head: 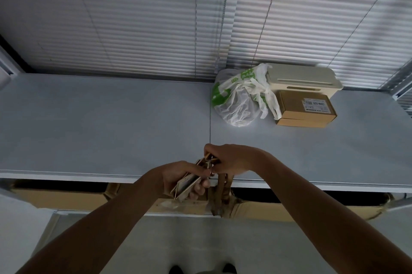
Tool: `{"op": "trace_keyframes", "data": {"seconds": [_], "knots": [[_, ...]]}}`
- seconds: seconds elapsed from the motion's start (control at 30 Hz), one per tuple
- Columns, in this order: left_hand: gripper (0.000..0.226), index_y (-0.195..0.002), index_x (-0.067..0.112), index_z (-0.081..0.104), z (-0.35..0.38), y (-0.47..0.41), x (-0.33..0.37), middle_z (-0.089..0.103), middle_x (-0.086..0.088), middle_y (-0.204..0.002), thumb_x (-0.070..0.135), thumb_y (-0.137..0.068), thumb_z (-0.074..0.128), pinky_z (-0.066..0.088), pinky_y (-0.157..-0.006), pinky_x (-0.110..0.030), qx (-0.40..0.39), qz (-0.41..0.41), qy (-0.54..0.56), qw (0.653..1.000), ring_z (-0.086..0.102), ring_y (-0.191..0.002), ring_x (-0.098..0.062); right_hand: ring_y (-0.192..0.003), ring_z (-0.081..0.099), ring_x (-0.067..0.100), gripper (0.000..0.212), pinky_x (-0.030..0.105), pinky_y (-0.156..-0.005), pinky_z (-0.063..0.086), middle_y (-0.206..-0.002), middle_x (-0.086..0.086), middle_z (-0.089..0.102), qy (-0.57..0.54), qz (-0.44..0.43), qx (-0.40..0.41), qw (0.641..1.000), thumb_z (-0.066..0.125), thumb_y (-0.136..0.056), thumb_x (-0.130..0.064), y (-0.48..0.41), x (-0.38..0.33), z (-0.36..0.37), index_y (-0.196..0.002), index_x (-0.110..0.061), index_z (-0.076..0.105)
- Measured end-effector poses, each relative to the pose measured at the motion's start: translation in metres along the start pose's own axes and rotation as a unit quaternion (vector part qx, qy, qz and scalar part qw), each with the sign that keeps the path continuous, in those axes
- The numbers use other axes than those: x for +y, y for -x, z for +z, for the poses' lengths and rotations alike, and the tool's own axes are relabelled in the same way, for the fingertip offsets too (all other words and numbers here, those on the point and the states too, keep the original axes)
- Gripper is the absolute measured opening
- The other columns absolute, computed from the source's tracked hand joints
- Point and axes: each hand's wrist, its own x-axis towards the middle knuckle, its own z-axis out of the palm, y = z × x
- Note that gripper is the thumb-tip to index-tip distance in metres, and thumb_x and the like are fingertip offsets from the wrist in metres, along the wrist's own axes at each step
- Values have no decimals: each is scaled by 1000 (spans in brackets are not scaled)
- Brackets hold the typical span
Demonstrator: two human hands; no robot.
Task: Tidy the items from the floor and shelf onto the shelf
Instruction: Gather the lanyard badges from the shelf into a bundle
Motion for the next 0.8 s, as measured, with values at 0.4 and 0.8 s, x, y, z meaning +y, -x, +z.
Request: {"op": "trace_keyframes", "data": {"seconds": [0.4, 0.8], "knots": [[82, -137, -3, 50, -15, 2, -10, 62, -15, -100, 29, -67, 75, 49, -78, -39, -5, -14, -36, 999, 62, -84, -27, -72, 50, 6, 9, 27, -66, 37, -79, -10, 56, -38, -24, 65, 997, 58, -91, -14, 3, 5, -16, -97, -21, 59], [52, -124, -2, 55, -20, 39, -14, 54, -7, -81, 19, -76, 58, 40, -59, -27, -116, 19, -39, 992, 50, -57, -11, -71, 64, 9, 12, 19, -71, 49, -83, 6, 70, -182, -22, 23, 983, 64, -91, -14, -4, -6, -27, -101, -15, 71]]}}
